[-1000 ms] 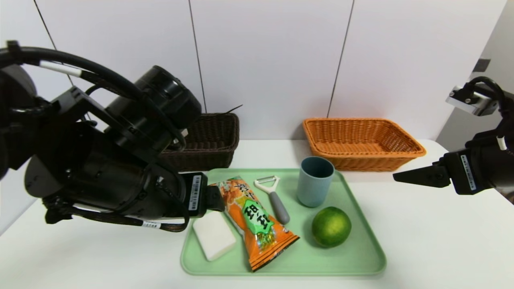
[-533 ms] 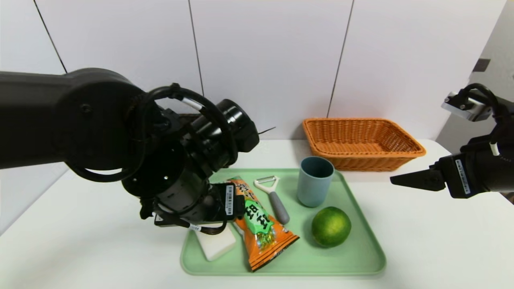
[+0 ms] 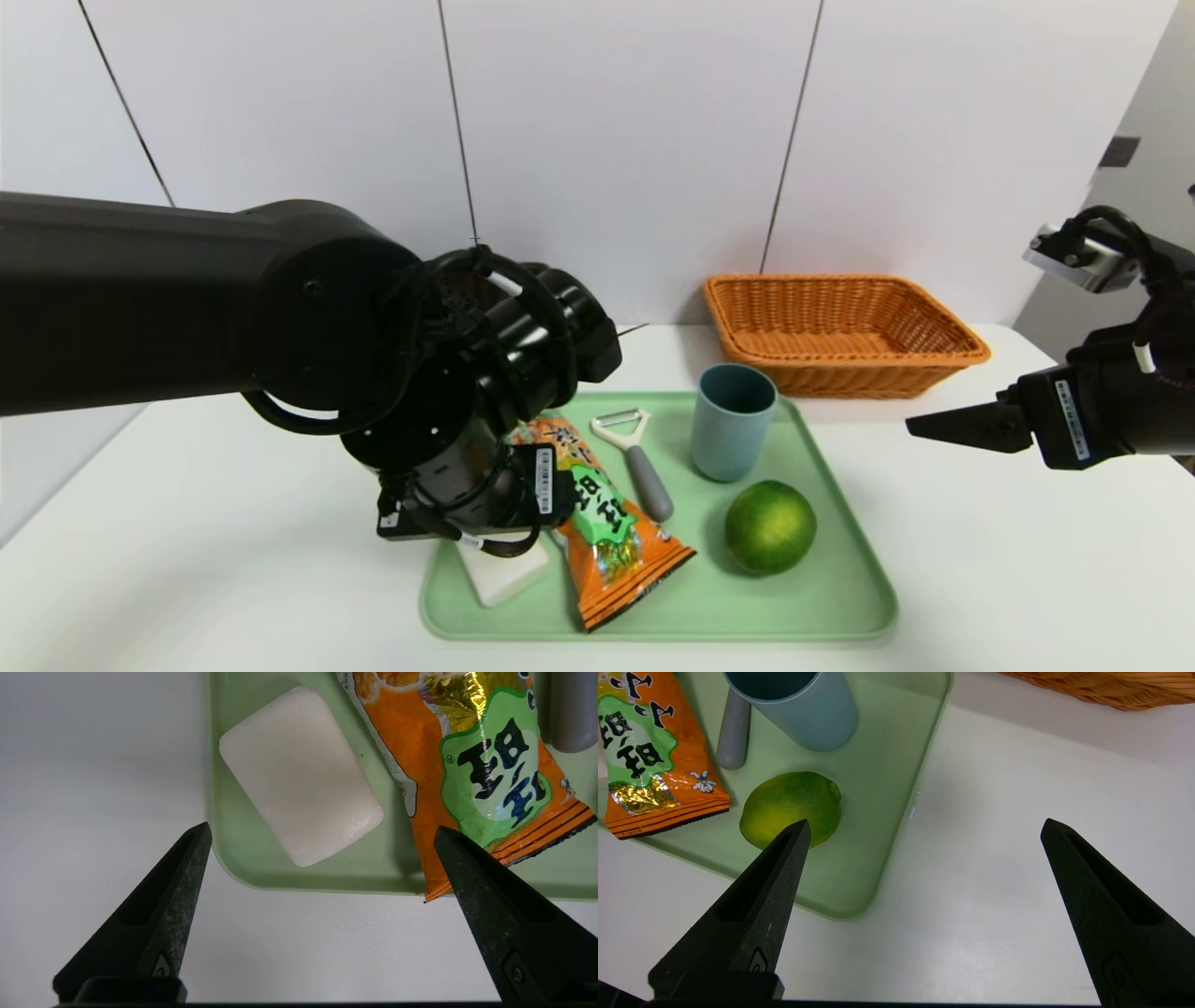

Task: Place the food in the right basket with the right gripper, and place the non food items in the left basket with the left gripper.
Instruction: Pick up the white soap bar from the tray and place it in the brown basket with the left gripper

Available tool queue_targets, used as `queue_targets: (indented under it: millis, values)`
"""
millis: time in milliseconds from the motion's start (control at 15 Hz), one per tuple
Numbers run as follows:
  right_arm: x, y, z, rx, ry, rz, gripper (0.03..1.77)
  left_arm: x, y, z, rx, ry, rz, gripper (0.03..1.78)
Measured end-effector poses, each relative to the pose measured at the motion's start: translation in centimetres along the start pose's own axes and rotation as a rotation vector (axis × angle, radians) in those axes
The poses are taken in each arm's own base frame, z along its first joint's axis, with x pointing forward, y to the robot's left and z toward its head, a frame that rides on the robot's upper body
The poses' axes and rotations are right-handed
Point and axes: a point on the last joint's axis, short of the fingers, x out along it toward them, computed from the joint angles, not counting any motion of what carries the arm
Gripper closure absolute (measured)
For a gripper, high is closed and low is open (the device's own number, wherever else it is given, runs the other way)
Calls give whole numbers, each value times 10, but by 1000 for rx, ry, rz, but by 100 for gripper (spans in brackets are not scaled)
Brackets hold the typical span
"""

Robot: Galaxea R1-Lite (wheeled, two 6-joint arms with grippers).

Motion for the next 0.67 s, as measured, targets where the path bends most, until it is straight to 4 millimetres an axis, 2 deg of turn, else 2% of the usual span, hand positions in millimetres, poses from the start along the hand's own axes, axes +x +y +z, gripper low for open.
queue_targets:
  millis: [667]
  values:
    - [0, -1, -5, 4, 8, -2, 10, 23, -6, -1, -25, 44, 53, 12]
